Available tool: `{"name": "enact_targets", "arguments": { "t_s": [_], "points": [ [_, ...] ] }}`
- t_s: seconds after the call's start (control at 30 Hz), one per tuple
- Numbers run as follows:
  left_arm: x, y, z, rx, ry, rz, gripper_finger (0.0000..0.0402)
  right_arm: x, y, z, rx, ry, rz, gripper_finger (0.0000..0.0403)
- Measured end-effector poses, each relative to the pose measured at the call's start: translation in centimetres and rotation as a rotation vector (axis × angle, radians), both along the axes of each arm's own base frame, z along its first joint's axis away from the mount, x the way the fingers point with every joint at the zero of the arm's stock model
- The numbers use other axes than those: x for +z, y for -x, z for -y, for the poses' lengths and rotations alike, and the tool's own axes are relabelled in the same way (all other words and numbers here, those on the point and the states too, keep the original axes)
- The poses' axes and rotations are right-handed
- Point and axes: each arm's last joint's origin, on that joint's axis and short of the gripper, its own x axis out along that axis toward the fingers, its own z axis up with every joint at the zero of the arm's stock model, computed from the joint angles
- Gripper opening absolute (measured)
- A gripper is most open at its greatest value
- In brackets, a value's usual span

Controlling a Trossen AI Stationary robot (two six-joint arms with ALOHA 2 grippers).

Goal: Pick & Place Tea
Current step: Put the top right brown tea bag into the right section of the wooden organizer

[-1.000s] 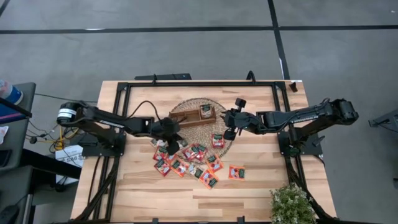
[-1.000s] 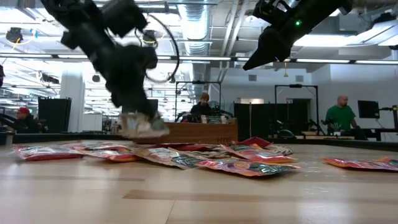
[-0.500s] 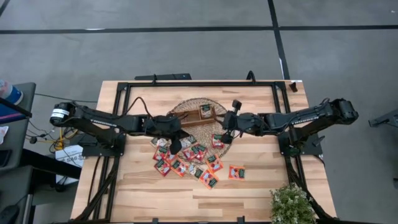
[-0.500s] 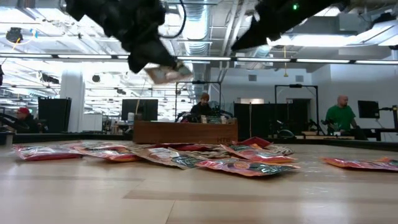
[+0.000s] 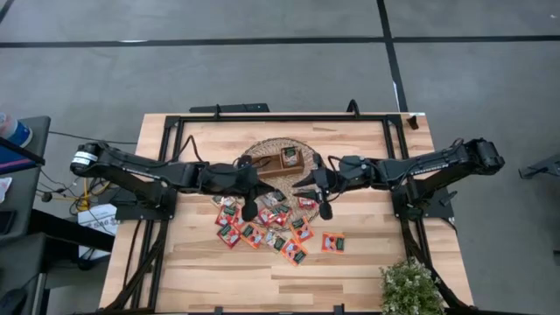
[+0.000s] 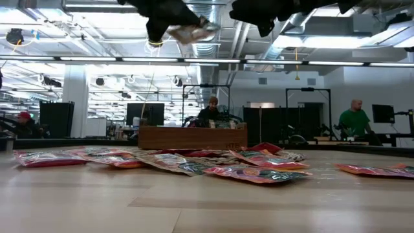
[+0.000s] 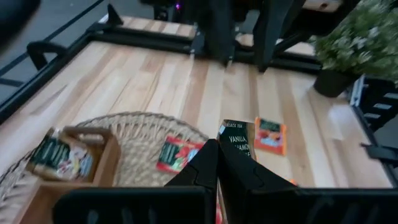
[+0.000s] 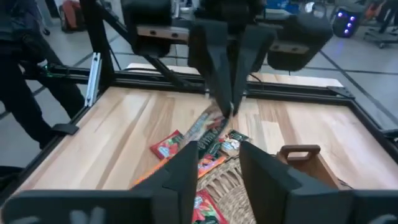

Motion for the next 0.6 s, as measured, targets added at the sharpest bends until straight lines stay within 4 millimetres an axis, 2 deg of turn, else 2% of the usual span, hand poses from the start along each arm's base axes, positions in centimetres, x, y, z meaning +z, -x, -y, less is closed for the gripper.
{"name": "enact_targets", "arguments": {
  "t_s": [0.2, 0.3, 0.43, 0.6],
  "points": [
    [0.9, -0.1, 0.5, 0.007, -0.049, 0.035, 0.0, 0.0, 0.0, 0.0, -0.004, -0.017, 0.0, 0.0185],
    [1.5, -0.2, 0.4, 0.035, -0.064, 0.073, 0.0, -0.1, -0.3, -0.1, -0.007, -0.031, 0.008, 0.0207],
    [2.0, -0.4, 0.4, 0.036, -0.083, 0.128, 0.0, -0.4, -0.7, -0.1, -0.008, -0.033, 0.012, 0.0213],
    [2.3, -0.5, 0.3, 0.063, -0.105, 0.161, 0.0, -0.8, -1.2, -0.1, -0.008, -0.032, 0.025, 0.0193]
  ]
}}
